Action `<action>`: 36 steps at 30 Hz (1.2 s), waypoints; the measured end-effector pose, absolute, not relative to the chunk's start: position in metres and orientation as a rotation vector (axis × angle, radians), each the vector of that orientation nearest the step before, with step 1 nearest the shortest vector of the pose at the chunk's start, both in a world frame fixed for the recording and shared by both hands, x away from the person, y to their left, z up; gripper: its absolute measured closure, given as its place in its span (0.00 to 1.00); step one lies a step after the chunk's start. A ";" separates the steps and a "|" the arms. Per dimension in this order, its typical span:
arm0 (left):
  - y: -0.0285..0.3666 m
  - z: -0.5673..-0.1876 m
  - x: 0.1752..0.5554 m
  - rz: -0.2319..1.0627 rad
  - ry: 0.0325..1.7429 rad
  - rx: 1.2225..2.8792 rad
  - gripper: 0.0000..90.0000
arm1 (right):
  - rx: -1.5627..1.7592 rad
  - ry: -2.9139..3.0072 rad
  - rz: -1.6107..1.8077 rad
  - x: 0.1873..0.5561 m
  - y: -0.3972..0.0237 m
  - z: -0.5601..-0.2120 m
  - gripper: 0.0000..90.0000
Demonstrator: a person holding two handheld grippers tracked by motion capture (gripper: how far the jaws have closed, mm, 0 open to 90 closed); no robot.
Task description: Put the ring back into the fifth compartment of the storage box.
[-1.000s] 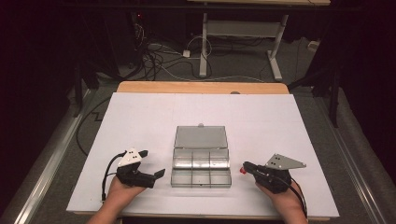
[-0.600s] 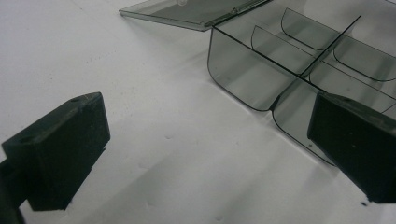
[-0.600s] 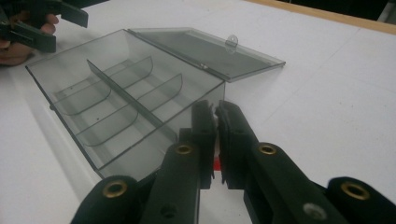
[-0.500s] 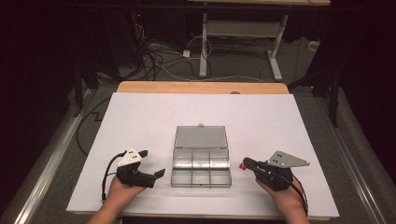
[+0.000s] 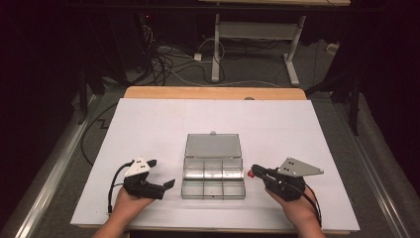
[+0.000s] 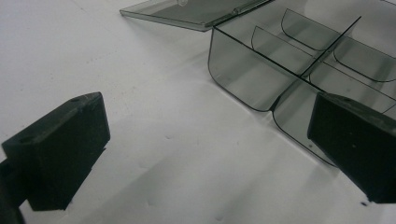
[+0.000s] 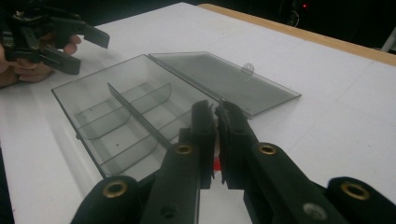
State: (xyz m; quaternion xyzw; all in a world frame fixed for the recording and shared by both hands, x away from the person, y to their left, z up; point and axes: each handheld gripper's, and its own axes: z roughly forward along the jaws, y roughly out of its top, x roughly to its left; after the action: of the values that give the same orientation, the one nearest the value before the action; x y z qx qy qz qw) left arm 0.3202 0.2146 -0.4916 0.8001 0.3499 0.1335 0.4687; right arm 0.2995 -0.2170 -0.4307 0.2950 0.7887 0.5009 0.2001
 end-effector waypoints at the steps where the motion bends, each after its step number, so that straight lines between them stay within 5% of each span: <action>1: 0.215 -0.492 0.320 0.327 0.859 1.961 0.00 | 0.821 2.207 1.402 0.299 -0.215 -0.430 0.97; 36: 0.215 -0.492 0.320 0.322 0.857 1.957 0.00 | 0.709 2.336 1.408 0.308 -0.157 -0.441 0.97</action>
State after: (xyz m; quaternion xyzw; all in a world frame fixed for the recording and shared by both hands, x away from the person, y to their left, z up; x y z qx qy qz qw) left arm 0.3203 0.2151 -0.4915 0.7990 0.3499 0.1315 0.4711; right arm 0.3075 -0.1565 -0.4413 0.2483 0.8181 0.4931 0.1610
